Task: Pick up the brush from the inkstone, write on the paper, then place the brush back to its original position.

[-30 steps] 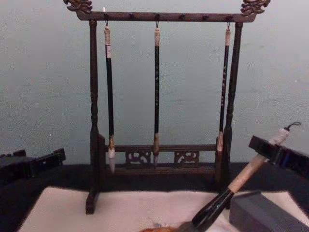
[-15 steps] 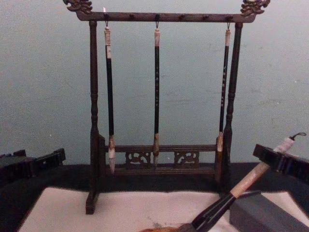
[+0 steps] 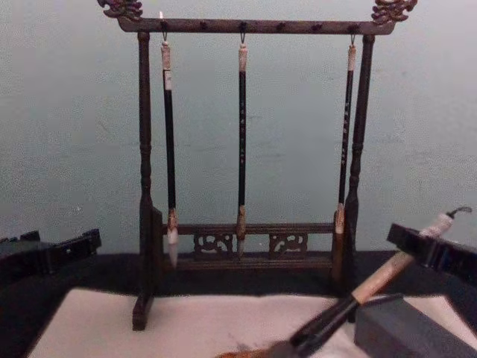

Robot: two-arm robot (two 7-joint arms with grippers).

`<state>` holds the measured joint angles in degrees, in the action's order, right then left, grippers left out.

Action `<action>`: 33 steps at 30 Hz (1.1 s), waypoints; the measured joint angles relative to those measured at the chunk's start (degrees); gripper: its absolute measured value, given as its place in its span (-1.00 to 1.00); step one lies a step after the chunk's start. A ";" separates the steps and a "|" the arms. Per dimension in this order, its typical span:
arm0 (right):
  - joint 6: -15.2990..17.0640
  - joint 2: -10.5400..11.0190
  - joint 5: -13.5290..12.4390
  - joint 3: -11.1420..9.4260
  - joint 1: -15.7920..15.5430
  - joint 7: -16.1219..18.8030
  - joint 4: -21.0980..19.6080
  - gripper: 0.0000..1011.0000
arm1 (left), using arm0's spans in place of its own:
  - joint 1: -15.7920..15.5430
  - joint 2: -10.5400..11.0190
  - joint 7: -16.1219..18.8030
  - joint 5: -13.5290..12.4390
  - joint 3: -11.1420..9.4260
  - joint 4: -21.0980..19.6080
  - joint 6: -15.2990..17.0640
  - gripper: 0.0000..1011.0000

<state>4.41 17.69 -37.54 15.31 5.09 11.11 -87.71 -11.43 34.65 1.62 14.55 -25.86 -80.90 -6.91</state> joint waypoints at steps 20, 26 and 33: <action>0.36 0.14 0.39 -0.37 -0.33 -0.30 -0.28 0.74 | 0.00 0.00 0.00 0.00 0.00 0.00 0.00 0.98; 1.83 0.46 2.07 -0.82 -1.16 -2.05 -1.35 0.98 | -0.01 0.00 0.00 0.00 0.00 0.00 0.00 0.98; 3.99 0.59 4.55 -1.75 -2.25 -4.39 -2.54 0.98 | 0.00 0.00 0.00 0.00 0.00 0.00 0.00 0.98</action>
<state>8.40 18.29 -32.99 13.56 2.84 6.72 -90.25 -11.43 34.64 1.62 14.55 -25.86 -80.90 -6.91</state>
